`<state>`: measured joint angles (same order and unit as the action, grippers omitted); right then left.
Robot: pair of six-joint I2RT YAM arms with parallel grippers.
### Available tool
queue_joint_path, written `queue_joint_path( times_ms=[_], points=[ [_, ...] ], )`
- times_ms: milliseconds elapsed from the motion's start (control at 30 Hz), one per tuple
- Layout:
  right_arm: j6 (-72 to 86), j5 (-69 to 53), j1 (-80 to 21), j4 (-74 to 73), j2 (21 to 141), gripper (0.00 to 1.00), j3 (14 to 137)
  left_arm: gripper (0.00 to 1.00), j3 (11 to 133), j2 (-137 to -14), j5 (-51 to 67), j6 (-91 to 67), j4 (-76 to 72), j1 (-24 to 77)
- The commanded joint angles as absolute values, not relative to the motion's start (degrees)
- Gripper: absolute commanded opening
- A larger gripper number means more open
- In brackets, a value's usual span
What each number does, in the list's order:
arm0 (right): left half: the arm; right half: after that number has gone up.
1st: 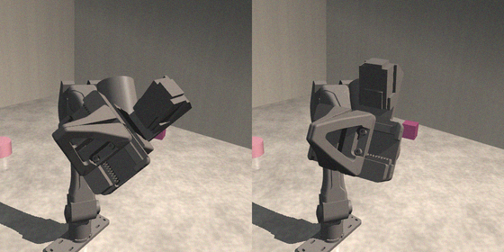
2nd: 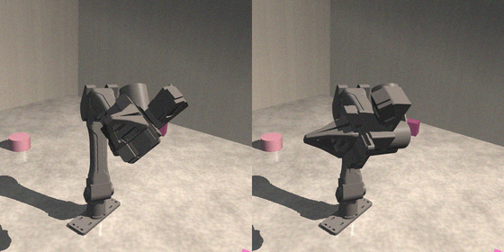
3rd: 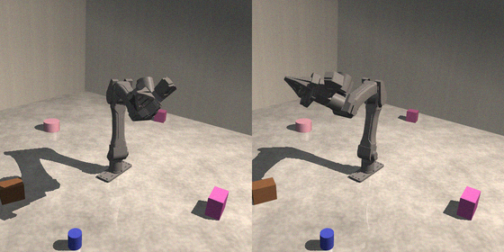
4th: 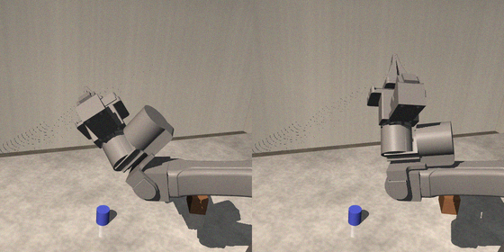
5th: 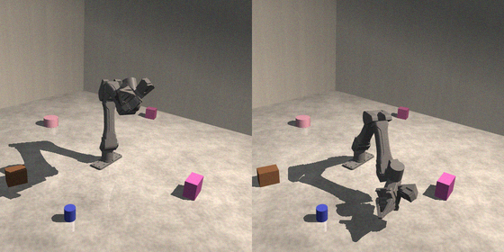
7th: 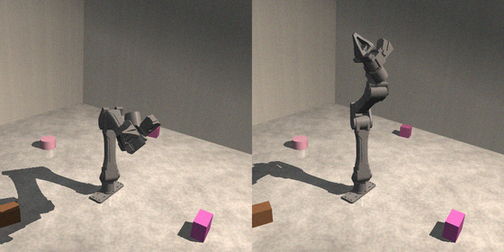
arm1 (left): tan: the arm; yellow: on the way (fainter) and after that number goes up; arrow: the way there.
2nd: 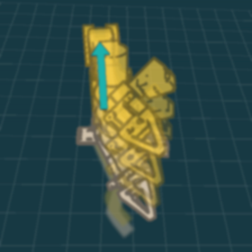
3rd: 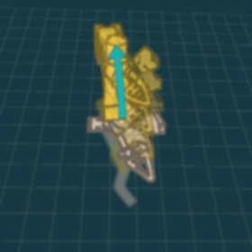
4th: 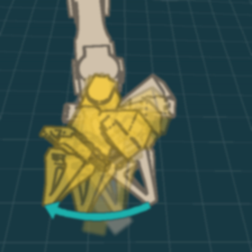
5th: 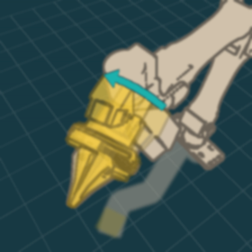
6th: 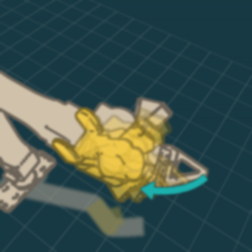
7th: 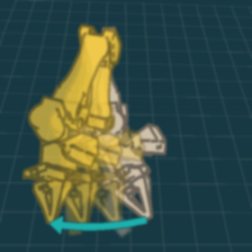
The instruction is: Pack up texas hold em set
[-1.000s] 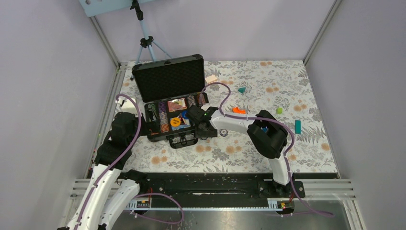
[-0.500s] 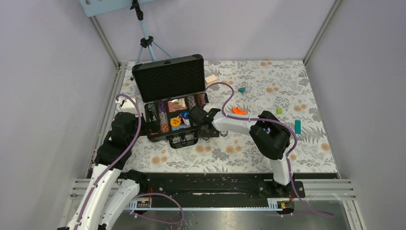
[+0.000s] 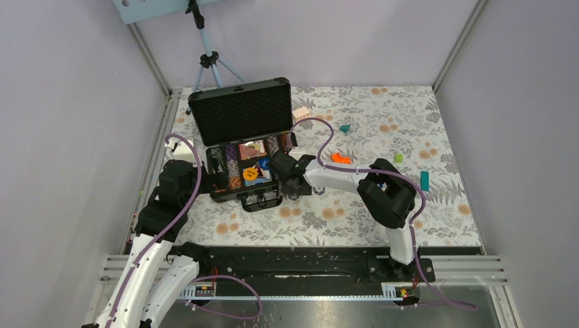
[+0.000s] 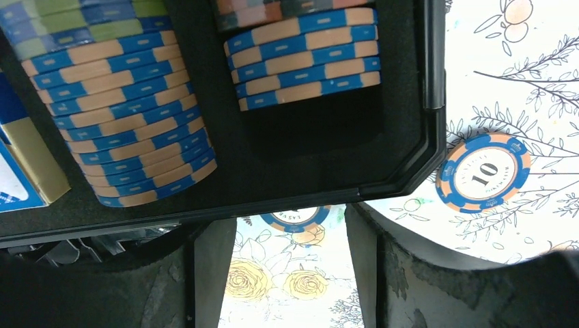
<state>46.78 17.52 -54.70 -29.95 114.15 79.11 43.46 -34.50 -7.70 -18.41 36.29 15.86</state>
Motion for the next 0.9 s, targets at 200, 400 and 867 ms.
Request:
queue_joint_path(
  times_ms=[200, 400, 867],
  points=[
    [47.57, 17.96, -54.32, -32.21, 116.37, 0.62, 82.06, 0.99, 43.51, -34.45, -7.67, -18.02, 33.39, 16.02],
    [46.96, 17.85, -54.4, -34.76, 117.93, 0.6, 83.01, 0.99, 43.56, -34.45, -7.63, -18.02, 33.4, 16.08],
    [46.7, 18.58, -54.49, -34.49, 117.83, 0.48, 81.01, 0.99, 43.51, -34.35, -7.75, -18.02, 33.4, 16.06]
  ],
)
